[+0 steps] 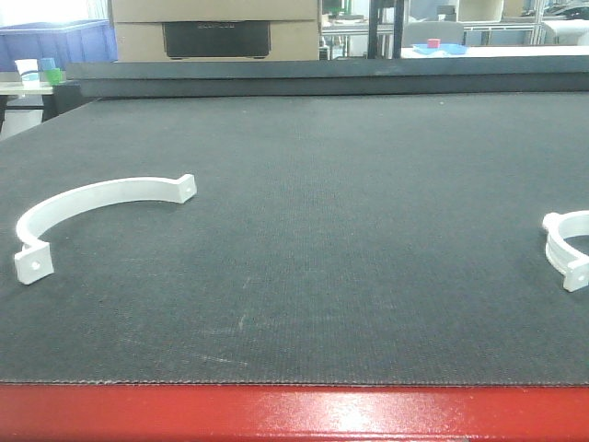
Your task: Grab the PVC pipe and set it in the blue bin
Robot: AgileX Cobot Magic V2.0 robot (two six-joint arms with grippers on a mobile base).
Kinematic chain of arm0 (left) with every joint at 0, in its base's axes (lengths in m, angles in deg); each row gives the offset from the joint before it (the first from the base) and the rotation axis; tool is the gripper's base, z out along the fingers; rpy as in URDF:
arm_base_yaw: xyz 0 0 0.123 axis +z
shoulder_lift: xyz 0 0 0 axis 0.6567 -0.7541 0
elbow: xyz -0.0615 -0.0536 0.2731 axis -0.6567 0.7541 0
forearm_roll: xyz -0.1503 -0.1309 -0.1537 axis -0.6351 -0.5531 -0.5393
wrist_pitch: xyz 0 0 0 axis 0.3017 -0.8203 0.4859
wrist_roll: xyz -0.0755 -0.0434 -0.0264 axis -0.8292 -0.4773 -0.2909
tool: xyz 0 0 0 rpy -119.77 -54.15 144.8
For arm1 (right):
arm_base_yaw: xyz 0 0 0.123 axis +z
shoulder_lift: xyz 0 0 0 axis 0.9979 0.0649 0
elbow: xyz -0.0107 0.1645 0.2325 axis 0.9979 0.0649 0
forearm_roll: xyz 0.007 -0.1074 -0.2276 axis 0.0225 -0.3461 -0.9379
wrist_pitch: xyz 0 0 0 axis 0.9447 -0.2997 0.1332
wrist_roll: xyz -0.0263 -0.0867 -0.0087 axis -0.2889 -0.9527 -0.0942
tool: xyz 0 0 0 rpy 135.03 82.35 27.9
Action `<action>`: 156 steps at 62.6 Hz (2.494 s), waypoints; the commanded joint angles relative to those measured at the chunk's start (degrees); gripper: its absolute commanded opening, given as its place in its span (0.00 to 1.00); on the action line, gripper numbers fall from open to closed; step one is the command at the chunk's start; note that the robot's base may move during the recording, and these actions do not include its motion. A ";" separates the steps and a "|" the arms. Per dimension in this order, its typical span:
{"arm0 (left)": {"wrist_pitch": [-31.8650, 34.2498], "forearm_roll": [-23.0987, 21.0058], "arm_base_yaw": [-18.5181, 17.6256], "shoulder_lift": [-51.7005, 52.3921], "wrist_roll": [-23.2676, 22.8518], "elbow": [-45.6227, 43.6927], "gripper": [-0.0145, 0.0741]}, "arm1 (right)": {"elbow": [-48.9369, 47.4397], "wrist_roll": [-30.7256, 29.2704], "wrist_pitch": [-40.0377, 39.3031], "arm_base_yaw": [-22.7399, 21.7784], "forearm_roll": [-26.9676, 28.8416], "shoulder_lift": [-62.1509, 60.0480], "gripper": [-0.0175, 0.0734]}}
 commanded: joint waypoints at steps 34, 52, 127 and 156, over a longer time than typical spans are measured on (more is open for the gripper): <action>-31.60 -4.62 -0.03 -48.40 4.65 -36.19 0.04 | -21.94 -0.05 24.10 -0.20 -0.28 42.14 0.01; -27.14 -7.81 -0.03 -62.43 4.65 -36.19 0.04 | -21.94 -0.05 22.59 -0.20 -0.18 57.33 0.01; -27.09 -10.90 -0.03 -75.79 4.54 -36.19 0.04 | -39.54 26.95 27.01 14.55 -8.15 95.15 0.51; -27.09 -11.06 -0.03 -75.79 4.54 -36.19 0.04 | -39.54 28.88 25.94 13.53 -4.81 100.31 0.30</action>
